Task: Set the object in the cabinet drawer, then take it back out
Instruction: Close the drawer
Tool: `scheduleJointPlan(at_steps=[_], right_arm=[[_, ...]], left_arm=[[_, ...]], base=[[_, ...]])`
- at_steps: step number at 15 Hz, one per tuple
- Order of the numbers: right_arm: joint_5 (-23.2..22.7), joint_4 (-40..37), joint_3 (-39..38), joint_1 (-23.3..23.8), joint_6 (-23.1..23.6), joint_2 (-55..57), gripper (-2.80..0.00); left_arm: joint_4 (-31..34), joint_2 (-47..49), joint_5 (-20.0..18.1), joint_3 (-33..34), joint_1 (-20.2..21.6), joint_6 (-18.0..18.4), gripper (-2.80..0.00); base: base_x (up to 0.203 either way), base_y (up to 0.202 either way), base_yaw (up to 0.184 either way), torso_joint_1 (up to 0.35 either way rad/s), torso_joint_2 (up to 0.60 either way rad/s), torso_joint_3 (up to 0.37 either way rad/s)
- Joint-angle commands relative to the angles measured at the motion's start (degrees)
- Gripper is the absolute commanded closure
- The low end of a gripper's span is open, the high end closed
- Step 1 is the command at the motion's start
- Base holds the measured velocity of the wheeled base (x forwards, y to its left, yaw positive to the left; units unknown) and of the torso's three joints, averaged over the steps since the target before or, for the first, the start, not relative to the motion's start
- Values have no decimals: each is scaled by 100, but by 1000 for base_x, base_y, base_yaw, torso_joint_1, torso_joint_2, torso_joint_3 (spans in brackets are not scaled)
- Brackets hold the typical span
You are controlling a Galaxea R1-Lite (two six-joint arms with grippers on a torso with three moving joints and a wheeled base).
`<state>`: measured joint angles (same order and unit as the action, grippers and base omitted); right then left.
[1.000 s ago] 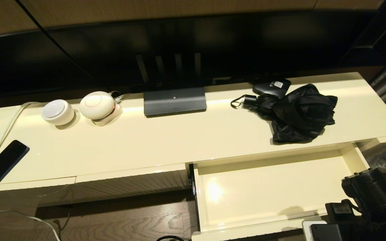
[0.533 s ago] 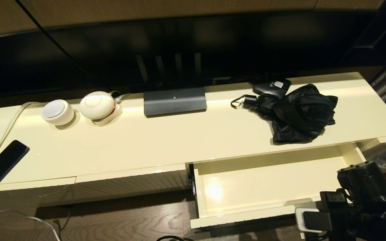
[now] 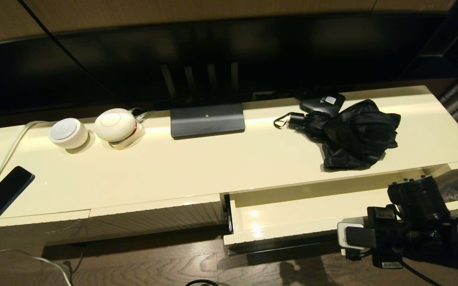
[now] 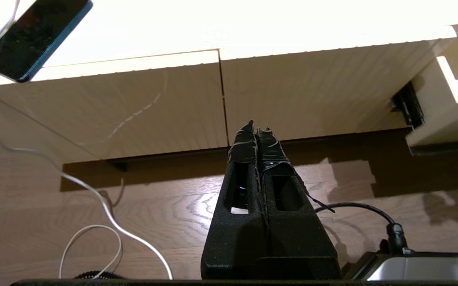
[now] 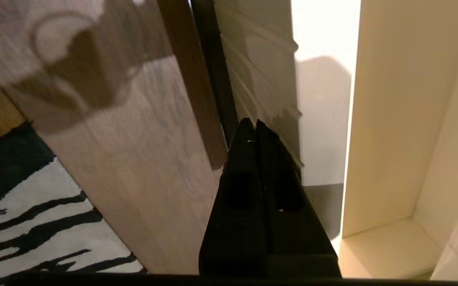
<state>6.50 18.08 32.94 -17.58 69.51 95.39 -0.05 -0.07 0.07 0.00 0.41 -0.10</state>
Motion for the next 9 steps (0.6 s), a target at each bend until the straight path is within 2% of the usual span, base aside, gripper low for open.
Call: scheduleJointPlan(at_steps=[1, 9], right_arm=[[8, 38, 303, 60, 36, 244, 0], [9, 270, 1084, 200, 36, 783, 0]], left_arm=[[-4, 7, 1, 18, 2, 1, 0], [-4, 7, 1, 18, 2, 1, 0]], base=[[0, 0, 0, 0, 0, 0], [0, 0, 0, 0, 0, 0]])
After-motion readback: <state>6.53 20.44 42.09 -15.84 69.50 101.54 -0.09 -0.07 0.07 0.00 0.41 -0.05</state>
